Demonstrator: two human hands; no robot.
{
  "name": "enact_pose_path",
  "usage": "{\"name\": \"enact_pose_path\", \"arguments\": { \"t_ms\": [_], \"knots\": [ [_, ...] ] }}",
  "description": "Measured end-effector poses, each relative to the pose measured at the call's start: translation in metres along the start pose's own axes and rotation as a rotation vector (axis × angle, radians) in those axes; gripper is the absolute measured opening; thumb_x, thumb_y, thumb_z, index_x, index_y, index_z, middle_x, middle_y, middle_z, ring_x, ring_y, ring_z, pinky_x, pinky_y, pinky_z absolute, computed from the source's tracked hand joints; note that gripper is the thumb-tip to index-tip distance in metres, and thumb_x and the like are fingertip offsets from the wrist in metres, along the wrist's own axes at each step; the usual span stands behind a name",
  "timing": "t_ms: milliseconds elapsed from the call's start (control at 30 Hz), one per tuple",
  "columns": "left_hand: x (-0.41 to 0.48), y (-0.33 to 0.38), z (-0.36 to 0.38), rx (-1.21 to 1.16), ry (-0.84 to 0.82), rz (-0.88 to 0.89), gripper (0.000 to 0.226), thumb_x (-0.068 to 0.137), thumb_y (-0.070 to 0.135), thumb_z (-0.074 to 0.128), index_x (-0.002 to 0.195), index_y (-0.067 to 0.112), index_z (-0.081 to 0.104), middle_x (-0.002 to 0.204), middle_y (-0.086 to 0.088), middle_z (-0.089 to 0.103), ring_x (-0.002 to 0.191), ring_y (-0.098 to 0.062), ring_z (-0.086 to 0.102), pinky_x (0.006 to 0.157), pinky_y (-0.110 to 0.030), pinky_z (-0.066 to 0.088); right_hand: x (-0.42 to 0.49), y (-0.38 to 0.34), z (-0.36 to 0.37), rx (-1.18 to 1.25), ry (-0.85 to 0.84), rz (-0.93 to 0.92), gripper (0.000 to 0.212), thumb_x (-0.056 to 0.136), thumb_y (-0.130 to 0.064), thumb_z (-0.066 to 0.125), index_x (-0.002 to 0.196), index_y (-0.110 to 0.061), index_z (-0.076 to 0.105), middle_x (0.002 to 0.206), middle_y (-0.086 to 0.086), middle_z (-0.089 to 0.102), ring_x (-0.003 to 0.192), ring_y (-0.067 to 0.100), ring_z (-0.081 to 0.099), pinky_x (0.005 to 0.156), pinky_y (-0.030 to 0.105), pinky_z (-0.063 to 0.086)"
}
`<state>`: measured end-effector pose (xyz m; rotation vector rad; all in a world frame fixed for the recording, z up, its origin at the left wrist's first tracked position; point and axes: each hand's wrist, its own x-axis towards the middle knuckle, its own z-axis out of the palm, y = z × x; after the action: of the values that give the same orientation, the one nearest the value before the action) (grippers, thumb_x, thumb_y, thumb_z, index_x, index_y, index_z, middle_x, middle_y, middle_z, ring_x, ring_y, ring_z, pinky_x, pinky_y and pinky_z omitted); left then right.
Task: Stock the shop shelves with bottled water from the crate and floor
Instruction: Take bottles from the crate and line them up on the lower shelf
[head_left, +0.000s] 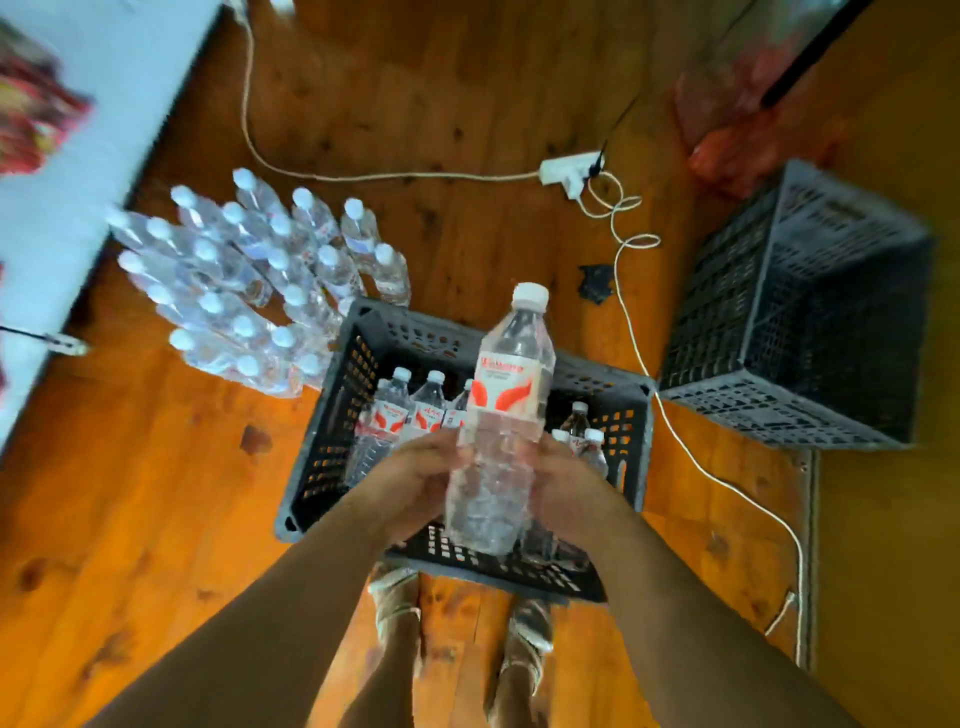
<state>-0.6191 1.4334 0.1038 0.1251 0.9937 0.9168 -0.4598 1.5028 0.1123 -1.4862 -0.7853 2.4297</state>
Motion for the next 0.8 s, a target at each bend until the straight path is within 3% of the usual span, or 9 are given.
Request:
{"name": "enact_pose_path", "arguments": {
  "t_ms": [67,133,233,333,400,433,533,667,800],
  "knots": [
    [-0.032,0.033,0.006,0.008,-0.029,0.065,0.037,0.074,0.012,0.051,0.108,0.002,0.061,0.094,-0.012,0.069,0.084,-0.024,0.067,0.075,-0.033,0.055,-0.017,-0.030,0.038,0.012,-0.122,-0.102,0.084,0.037,-0.038,0.091,0.111,-0.011,0.060,0.094,0.003,0.072,0.087,0.019,0.069,0.076,0.034,0.055],
    [-0.069,0.065,0.016,0.044,-0.004,0.146,0.032,0.081,0.015,0.051,0.110,0.006,0.061,0.094,-0.009,0.071,0.083,-0.022,0.069,0.071,-0.032,0.056,-0.035,-0.056,0.080,-0.016,-0.157,-0.192,0.093,0.033,-0.034,0.093,0.115,-0.007,0.058,0.098,0.009,0.071,0.090,0.024,0.068,0.079,0.038,0.055],
    [-0.127,0.093,0.021,0.116,0.167,0.283,0.022,0.094,0.021,0.049,0.113,0.021,0.059,0.099,0.004,0.073,0.085,-0.008,0.070,0.068,-0.023,0.055,-0.062,-0.078,0.139,-0.106,-0.077,-0.290,0.079,0.046,-0.018,0.087,0.117,-0.009,0.055,0.107,0.011,0.067,0.102,0.029,0.063,0.093,0.046,0.049],
    [-0.189,0.108,0.016,0.139,0.318,0.415,0.032,0.088,0.031,0.056,0.120,0.034,0.056,0.122,0.002,0.064,0.103,-0.012,0.064,0.080,-0.031,0.048,-0.093,-0.091,0.203,-0.301,-0.079,-0.412,0.077,0.052,-0.011,0.083,0.122,-0.007,0.049,0.110,0.011,0.067,0.103,0.025,0.064,0.089,0.040,0.052],
    [-0.242,0.113,0.014,0.158,0.357,0.497,0.054,0.066,0.028,0.068,0.119,0.038,0.058,0.122,0.003,0.064,0.110,-0.015,0.060,0.082,-0.034,0.046,-0.115,-0.092,0.250,-0.446,-0.083,-0.483,0.070,0.056,-0.004,0.084,0.115,-0.011,0.049,0.101,0.002,0.068,0.094,0.018,0.065,0.082,0.031,0.052],
    [-0.269,0.114,0.013,0.174,0.367,0.547,0.061,0.061,0.020,0.067,0.119,0.036,0.058,0.116,0.005,0.066,0.105,-0.011,0.062,0.080,-0.030,0.048,-0.126,-0.089,0.275,-0.502,-0.091,-0.508,0.070,0.056,-0.005,0.085,0.114,-0.014,0.047,0.099,-0.001,0.066,0.094,0.016,0.064,0.083,0.031,0.052],
    [-0.355,0.116,0.005,0.216,0.446,0.731,0.061,0.072,-0.006,0.067,0.124,0.023,0.054,0.110,0.006,0.068,0.095,-0.003,0.065,0.076,-0.016,0.052,-0.155,-0.073,0.352,-0.673,-0.166,-0.575,0.072,0.054,-0.024,0.087,0.112,-0.018,0.045,0.103,-0.003,0.064,0.097,0.016,0.062,0.089,0.037,0.050],
    [-0.463,0.102,-0.041,0.143,0.630,0.894,0.044,0.063,0.001,0.069,0.104,0.013,0.062,0.091,0.002,0.074,0.085,-0.012,0.068,0.074,-0.023,0.053,-0.182,-0.038,0.458,-0.772,-0.392,-0.562,0.062,0.048,-0.041,0.082,0.099,-0.021,0.052,0.104,0.005,0.067,0.099,0.026,0.065,0.089,0.051,0.050],
    [-0.555,0.071,-0.110,0.000,0.769,0.957,0.053,0.061,0.005,0.072,0.113,0.012,0.061,0.105,-0.006,0.071,0.097,-0.020,0.066,0.079,-0.027,0.053,-0.189,0.016,0.562,-1.005,-0.664,-0.549,0.054,0.047,-0.032,0.084,0.094,-0.020,0.059,0.099,0.000,0.069,0.097,0.024,0.065,0.089,0.046,0.051]
  ]
}}
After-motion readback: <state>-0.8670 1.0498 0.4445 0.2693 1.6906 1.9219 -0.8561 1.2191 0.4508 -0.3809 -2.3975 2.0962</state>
